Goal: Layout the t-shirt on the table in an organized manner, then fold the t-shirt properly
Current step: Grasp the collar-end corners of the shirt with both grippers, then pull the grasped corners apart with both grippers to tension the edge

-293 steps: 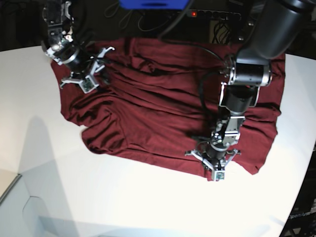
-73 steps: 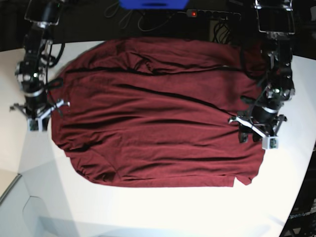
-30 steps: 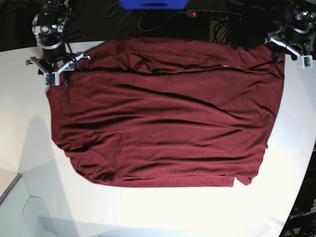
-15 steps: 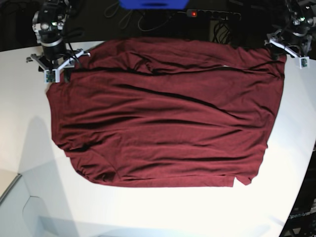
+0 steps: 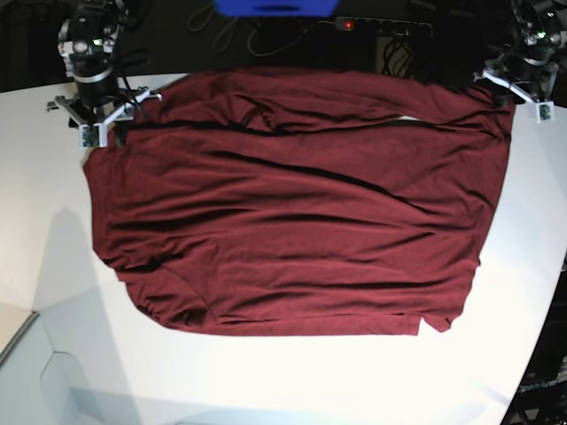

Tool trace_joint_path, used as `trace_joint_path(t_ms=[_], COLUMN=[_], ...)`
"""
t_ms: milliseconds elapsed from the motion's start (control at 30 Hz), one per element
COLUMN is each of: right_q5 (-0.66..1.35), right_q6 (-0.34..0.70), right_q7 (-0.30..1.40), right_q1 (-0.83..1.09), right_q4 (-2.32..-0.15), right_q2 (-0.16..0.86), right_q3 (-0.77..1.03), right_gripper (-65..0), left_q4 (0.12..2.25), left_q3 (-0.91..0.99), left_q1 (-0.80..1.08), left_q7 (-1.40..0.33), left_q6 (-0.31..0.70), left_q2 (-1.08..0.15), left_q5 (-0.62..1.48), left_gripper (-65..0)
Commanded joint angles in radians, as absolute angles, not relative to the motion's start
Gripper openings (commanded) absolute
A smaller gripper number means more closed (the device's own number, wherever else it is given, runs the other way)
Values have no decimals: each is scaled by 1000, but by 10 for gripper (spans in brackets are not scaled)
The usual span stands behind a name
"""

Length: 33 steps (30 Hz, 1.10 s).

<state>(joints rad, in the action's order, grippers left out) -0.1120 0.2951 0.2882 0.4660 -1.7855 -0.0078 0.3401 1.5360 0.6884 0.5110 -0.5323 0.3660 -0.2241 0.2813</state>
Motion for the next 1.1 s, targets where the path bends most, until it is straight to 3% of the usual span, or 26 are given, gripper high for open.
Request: trace_joint_path(t_ms=[0, 233, 467, 667, 833, 1000, 1067], right_q5=[-105, -105, -105, -105, -105, -105, -105], right_q6=[292, 292, 294, 314, 466, 472, 472], right_q7=[263, 263, 269, 271, 272, 272, 274], right_q1=[469, 469, 510, 567, 598, 602, 605], right_q4=[-1805, -1807, -1867, -1893, -1891, -1886, -1882], right_q2=[-1, -1, -1, -8, -27, -56, -61], right_q3=[344, 344, 338, 298, 260, 257, 257], right_gripper=[-417, -417, -417, -417, -413, -406, -374], left_q4=[1532, 1521, 1523, 1524, 1561, 1604, 1606], left_q3=[693, 693, 693, 682, 628, 628, 628], left_q1=[504, 503, 503, 503, 509, 519, 519], left_q7=[-539, -536, -539, -539, -539, -541, -541], left_q6=[363, 363, 363, 363, 363, 363, 363], left_q2=[-237, -236, -229, -208, -209, -208, -208], left_q5=[268, 274, 277, 269, 268, 268, 268], left_gripper=[-433, -449, -650, -650, -650, -650, -650])
